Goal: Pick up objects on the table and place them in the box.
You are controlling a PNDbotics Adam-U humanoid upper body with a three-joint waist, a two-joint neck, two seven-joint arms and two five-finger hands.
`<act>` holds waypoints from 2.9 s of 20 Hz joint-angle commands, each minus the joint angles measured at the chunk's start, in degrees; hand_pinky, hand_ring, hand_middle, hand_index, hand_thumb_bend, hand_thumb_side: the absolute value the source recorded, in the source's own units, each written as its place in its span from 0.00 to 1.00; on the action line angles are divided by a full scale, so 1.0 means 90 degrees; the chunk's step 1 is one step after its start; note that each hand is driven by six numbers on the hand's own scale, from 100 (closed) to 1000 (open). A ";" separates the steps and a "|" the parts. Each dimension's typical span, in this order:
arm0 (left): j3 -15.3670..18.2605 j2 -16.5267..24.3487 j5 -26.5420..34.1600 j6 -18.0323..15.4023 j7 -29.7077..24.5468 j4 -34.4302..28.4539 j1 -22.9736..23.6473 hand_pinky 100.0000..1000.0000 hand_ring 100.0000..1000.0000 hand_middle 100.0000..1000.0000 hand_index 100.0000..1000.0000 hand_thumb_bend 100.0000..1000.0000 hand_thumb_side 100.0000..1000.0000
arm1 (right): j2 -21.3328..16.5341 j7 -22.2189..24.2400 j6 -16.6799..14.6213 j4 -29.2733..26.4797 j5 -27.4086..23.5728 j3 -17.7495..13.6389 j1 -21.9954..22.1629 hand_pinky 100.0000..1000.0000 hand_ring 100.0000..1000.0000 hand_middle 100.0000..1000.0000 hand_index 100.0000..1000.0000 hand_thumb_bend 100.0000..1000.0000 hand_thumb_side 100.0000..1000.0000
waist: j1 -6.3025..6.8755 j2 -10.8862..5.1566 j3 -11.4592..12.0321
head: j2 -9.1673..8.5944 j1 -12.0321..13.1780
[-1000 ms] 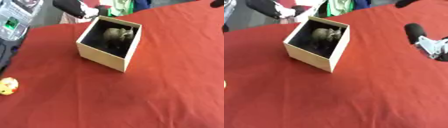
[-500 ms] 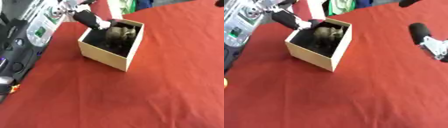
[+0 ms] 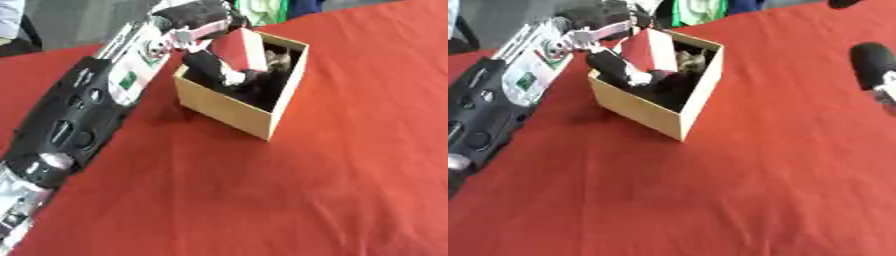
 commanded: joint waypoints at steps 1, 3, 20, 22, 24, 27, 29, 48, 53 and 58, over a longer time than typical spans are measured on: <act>0.0130 0.0039 -0.0213 -0.0082 0.0187 0.0047 -0.0106 0.75 0.86 0.71 0.87 0.00 0.32 | -0.0070 0.0039 0.0016 -0.0130 -0.0048 -0.0036 -0.0102 0.87 0.88 0.76 0.77 0.00 0.48 | -0.0047 -0.0125 -0.0015 | 0.0014 0.0047; 0.0149 0.0032 -0.0469 -0.0102 0.0396 0.0054 -0.0114 0.82 0.91 0.76 0.89 0.00 0.62 | -0.0069 0.0052 0.0022 -0.0135 -0.0052 -0.0044 -0.0092 0.87 0.88 0.76 0.77 0.00 0.48 | -0.0041 -0.0126 -0.0027 | 0.0012 0.0057; 0.0229 0.0080 -0.1511 0.0335 0.1106 -0.0112 -0.0114 0.91 0.99 0.82 0.91 0.25 1.00 | -0.0071 0.0022 0.0066 -0.0133 -0.0068 -0.0076 -0.0046 0.87 0.88 0.76 0.77 0.00 0.48 | -0.0078 -0.0164 0.0009 | 0.0052 0.0088; 0.0265 0.0088 -0.1314 0.0353 0.1059 -0.0171 -0.0114 0.90 0.98 0.81 0.90 0.20 1.00 | -0.0070 0.0013 0.0069 -0.0127 -0.0064 -0.0082 -0.0042 0.87 0.88 0.76 0.77 0.00 0.48 | -0.0090 -0.0170 0.0022 | 0.0057 0.0090; 0.0311 0.0110 -0.1030 0.0382 0.0987 -0.0278 -0.0108 0.89 0.97 0.79 0.90 0.13 1.00 | -0.0068 0.0003 0.0069 -0.0126 -0.0064 -0.0083 -0.0040 0.87 0.88 0.76 0.77 0.00 0.48 | -0.0099 -0.0174 0.0028 | 0.0057 0.0089; 0.0419 0.0228 -0.0497 0.0442 0.0871 -0.0593 -0.0088 0.87 0.95 0.76 0.89 0.03 1.00 | -0.0088 -0.0024 0.0079 -0.0118 -0.0055 -0.0101 -0.0013 0.87 0.88 0.76 0.77 0.00 0.48 | -0.0111 -0.0185 0.0068 | 0.0100 0.0069; 0.0501 0.0408 -0.0102 0.0505 0.0801 -0.0912 -0.0023 0.87 0.94 0.75 0.88 0.00 1.00 | -0.0108 -0.0034 0.0084 -0.0119 -0.0048 -0.0107 0.0007 0.87 0.88 0.76 0.77 0.00 0.48 | -0.0109 -0.0200 0.0104 | 0.0144 0.0043; 0.1545 0.2946 0.2051 0.1423 0.0169 -0.4520 0.3048 0.83 0.90 0.72 0.86 0.00 1.00 | -0.0374 -0.0277 0.0085 -0.0091 0.0086 -0.0261 0.0272 0.87 0.89 0.76 0.77 0.00 0.47 | -0.0214 -0.0256 0.0491 | 0.0486 -0.0424; 0.1678 0.3250 0.1706 0.1073 0.0120 -0.4527 0.3529 0.87 0.94 0.77 0.87 0.16 1.00 | -0.0469 -0.0348 0.0030 -0.0061 0.0151 -0.0305 0.0295 0.87 0.89 0.76 0.77 0.00 0.47 | -0.0239 -0.0146 0.0487 | 0.0303 -0.0410; 0.1742 0.3575 0.0857 0.0497 -0.0189 -0.4527 0.3867 0.89 0.96 0.80 0.88 0.30 1.00 | -0.0565 -0.0445 -0.0032 -0.0024 0.0209 -0.0334 0.0282 0.87 0.89 0.76 0.77 0.00 0.47 | -0.0257 -0.0040 0.0488 | 0.0155 -0.0401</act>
